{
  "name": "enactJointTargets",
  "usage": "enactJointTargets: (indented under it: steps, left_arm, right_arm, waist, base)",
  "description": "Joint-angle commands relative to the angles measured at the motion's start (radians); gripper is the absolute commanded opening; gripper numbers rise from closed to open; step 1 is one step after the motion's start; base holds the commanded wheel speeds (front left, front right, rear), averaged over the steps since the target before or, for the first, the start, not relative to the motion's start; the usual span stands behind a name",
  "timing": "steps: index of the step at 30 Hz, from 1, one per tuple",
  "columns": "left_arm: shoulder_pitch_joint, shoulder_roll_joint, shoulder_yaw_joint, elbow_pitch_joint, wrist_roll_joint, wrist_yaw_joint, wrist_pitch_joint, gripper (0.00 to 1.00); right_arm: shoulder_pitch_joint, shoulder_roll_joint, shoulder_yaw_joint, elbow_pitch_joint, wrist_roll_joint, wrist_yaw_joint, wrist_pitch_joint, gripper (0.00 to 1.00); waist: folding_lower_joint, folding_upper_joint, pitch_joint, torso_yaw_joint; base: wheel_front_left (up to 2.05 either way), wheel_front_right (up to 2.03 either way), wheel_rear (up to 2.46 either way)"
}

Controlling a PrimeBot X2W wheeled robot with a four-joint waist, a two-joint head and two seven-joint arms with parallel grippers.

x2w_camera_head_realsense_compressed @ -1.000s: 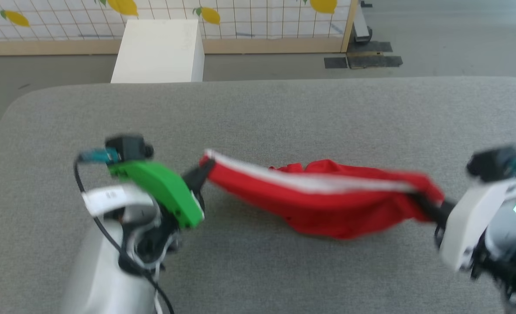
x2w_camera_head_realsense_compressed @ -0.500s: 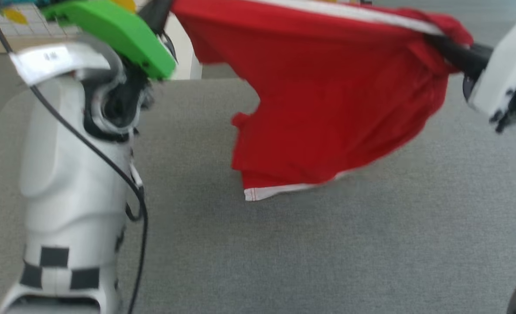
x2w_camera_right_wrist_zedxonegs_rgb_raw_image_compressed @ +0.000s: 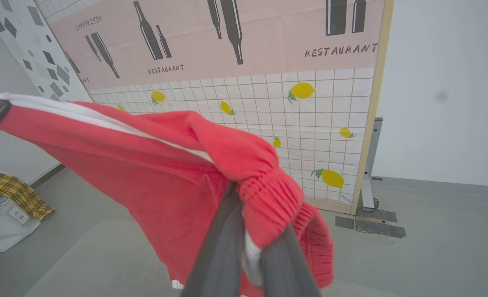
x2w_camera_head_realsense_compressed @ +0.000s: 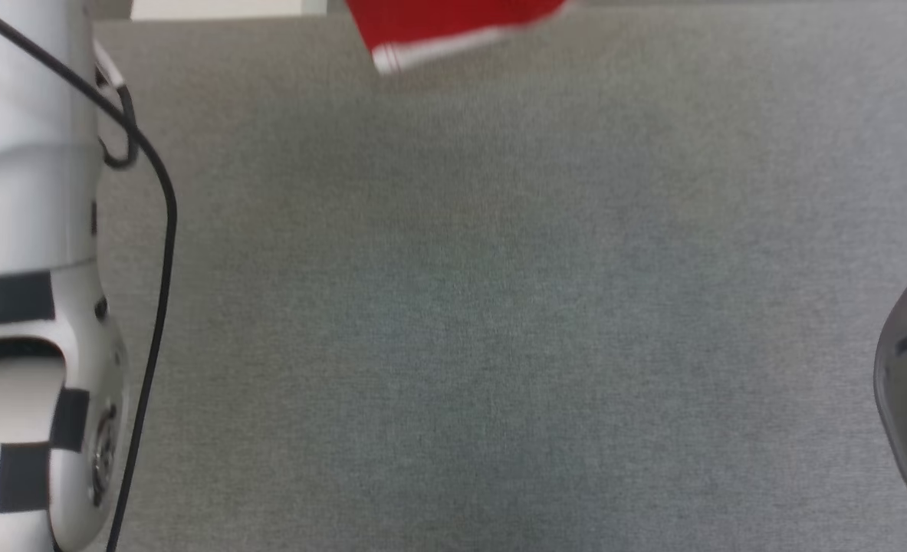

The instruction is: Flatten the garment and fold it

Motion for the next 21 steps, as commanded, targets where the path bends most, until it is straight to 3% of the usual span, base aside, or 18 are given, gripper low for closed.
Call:
enactJointTargets:
  steps: [1, 6, 11, 16, 21]
  left_arm:
    - [-0.022, 0.007, 0.003, 0.021, 0.009, -0.005, -0.023, 0.00]
    - [-0.061, -0.013, 0.008, 0.107, -0.005, -0.034, -0.103, 0.00]
    - [-0.028, -0.043, -0.003, 0.192, -0.028, -0.073, -0.162, 0.00]
    - [0.056, -0.072, -0.031, 0.252, -0.069, -0.113, -0.198, 0.00]
    - [0.216, -0.079, -0.086, 0.266, -0.113, -0.128, -0.222, 0.00]
  right_arm:
    - [-0.025, 0.000, -0.005, 0.026, -0.016, -0.002, -0.036, 0.00]
    - [-0.083, 0.009, 0.005, 0.131, -0.040, -0.002, -0.170, 0.00]
    - [-0.038, -0.007, 0.028, 0.208, -0.032, -0.002, -0.230, 0.00]
    - [0.072, -0.060, 0.087, 0.220, 0.037, -0.002, -0.249, 0.00]
    - [0.284, -0.137, 0.181, 0.139, 0.149, -0.002, -0.238, 0.00]
  waist:
    - [-0.0002, -0.0001, 0.139, -0.004]
    - [-0.0002, -0.0001, 0.202, 0.014]
    - [-0.0002, -0.0001, 0.208, 0.041]
    - [-0.0002, -0.0001, 0.158, 0.068]
    - [-0.0002, -0.0001, 0.050, 0.088]
  base:
    - [0.00, 0.00, 0.00]
    - [0.00, 0.00, 0.00]
    - [0.00, 0.00, 0.00]
    - [0.00, 0.00, 0.00]
    - [0.00, 0.00, 0.00]
